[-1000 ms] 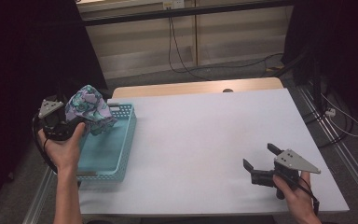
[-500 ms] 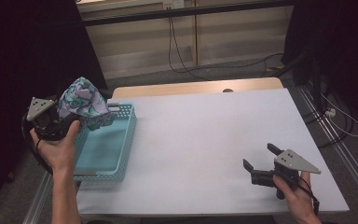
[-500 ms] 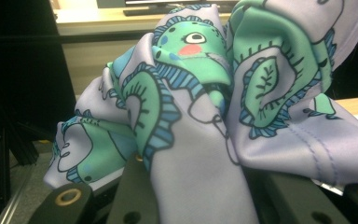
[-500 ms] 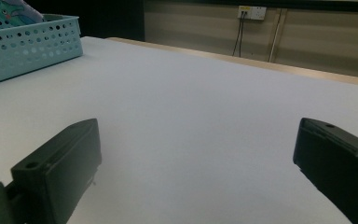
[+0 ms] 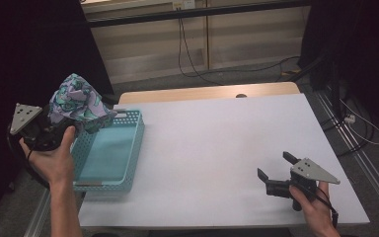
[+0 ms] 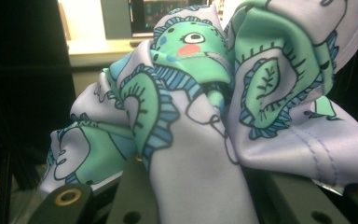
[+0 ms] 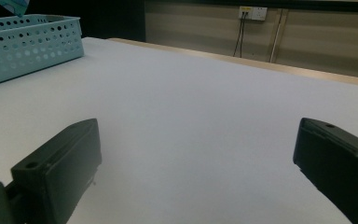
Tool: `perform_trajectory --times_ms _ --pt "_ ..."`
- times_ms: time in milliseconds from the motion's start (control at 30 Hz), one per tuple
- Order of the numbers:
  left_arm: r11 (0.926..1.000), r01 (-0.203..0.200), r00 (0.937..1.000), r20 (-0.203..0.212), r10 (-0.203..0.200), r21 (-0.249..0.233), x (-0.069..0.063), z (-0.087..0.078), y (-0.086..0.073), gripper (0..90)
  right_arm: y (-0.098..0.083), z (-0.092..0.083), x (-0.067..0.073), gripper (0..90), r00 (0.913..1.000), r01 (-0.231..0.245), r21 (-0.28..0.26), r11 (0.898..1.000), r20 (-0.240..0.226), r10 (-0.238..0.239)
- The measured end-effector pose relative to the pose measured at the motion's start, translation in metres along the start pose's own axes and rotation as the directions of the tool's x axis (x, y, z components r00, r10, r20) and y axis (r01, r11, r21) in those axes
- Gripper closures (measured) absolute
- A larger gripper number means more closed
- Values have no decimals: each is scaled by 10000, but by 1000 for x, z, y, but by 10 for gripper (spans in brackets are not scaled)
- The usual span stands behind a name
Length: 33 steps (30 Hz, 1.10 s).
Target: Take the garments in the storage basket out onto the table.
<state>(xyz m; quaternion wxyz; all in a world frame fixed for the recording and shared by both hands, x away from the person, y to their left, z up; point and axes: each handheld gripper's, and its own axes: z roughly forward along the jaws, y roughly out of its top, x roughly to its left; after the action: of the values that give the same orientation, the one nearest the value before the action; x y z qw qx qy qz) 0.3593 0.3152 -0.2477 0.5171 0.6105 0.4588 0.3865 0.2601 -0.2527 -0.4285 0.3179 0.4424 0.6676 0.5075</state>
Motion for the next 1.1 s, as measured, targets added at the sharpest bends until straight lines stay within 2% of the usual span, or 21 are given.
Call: perform_trajectory --times_ms 133,233,367,533,633,867,1100 --pt "9996 -97 9999 57 98 -275 -4 -7 5 711 0 0 0 5 10000 18 -8 10000 20 -18" --pt "9991 -68 9996 285 80 -409 -7 -11 9 711 0 0 0 5 10000 12 -16 10000 7 -12" --pt "9983 -266 9987 419 288 -516 -12 -13 12 711 0 0 0 5 10000 10 -10 10000 -3 -10" --pt "9975 -422 9969 645 458 -562 -17 -13 14 710 0 0 0 5 10000 21 -14 10000 15 -21" --pt "9976 -426 9970 623 459 -544 -22 -13 16 710 0 0 0 5 10000 27 5 10000 24 -27" --pt "9975 -479 9947 882 523 -520 -34 -15 22 710 0 0 0 5 10000 55 -15 10000 13 -55" --pt "9961 -654 9881 1353 729 -589 -47 -17 30 710 0 1 1 5 10000 39 0 10000 -28 -39"
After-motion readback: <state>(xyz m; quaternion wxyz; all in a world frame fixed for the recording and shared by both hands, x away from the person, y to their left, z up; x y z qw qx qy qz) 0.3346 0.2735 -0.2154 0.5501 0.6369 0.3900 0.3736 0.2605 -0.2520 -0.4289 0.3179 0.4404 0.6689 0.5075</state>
